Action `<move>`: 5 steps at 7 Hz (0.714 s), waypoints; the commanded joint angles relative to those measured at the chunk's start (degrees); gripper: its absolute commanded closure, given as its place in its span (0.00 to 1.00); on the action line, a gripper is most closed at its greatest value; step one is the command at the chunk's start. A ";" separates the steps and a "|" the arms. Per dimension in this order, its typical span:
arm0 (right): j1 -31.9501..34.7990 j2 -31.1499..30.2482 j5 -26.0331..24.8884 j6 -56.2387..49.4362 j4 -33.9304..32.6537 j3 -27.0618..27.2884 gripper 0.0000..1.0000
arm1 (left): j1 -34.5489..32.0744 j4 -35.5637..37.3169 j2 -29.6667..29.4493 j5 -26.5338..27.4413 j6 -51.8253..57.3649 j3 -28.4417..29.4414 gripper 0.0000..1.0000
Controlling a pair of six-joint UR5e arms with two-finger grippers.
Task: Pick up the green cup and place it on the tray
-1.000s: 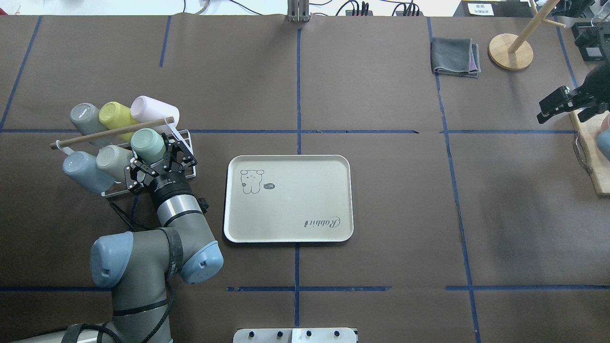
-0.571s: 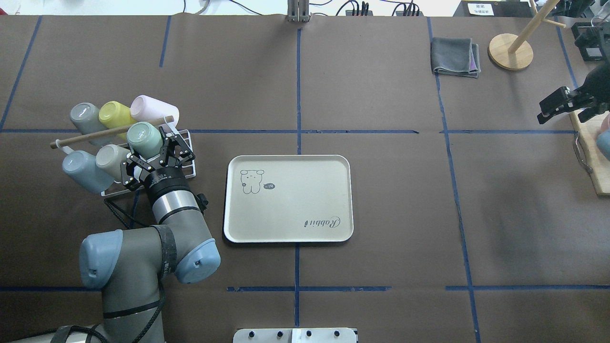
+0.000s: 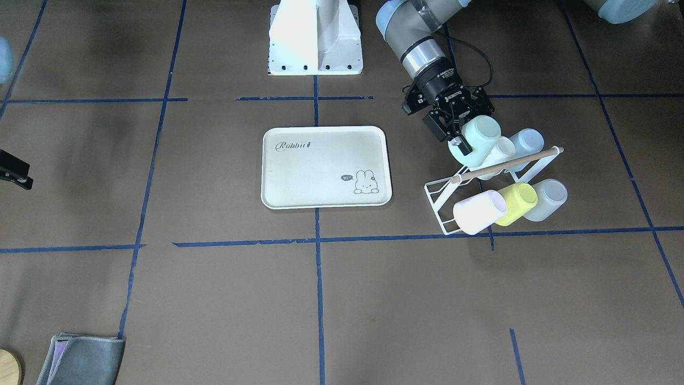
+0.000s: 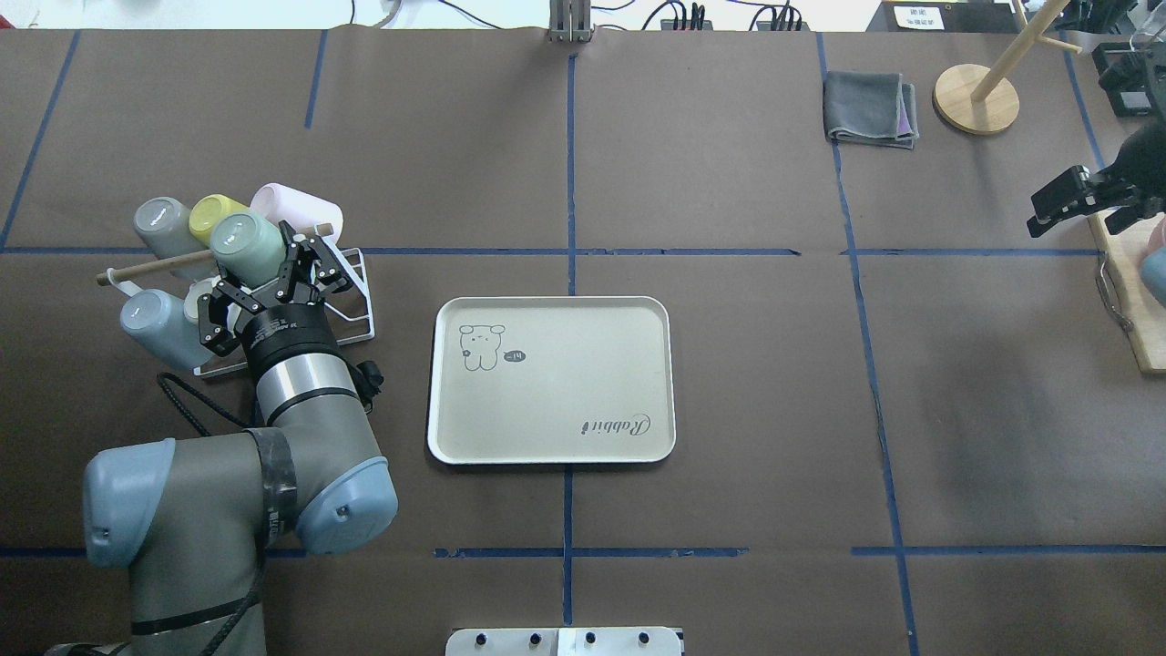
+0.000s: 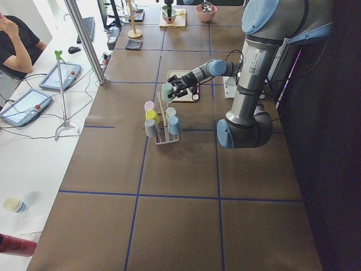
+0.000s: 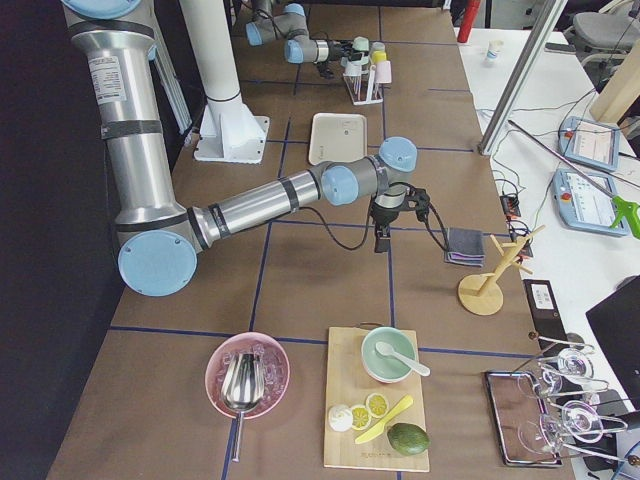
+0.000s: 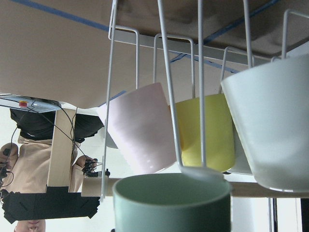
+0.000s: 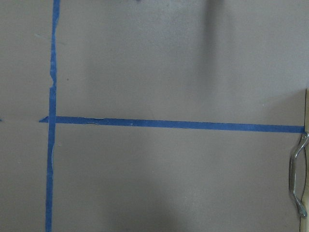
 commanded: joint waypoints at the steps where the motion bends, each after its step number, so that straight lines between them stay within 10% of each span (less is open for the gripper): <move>1: 0.00 0.09 0.00 0.00 0.09 0.04 0.00 | -1.83 0.59 0.25 -0.17 0.12 -8.77 0.71; 5: 0.00 0.26 0.00 -0.09 0.18 0.04 0.00 | -4.04 -8.77 -4.50 -16.99 -17.22 -15.14 0.72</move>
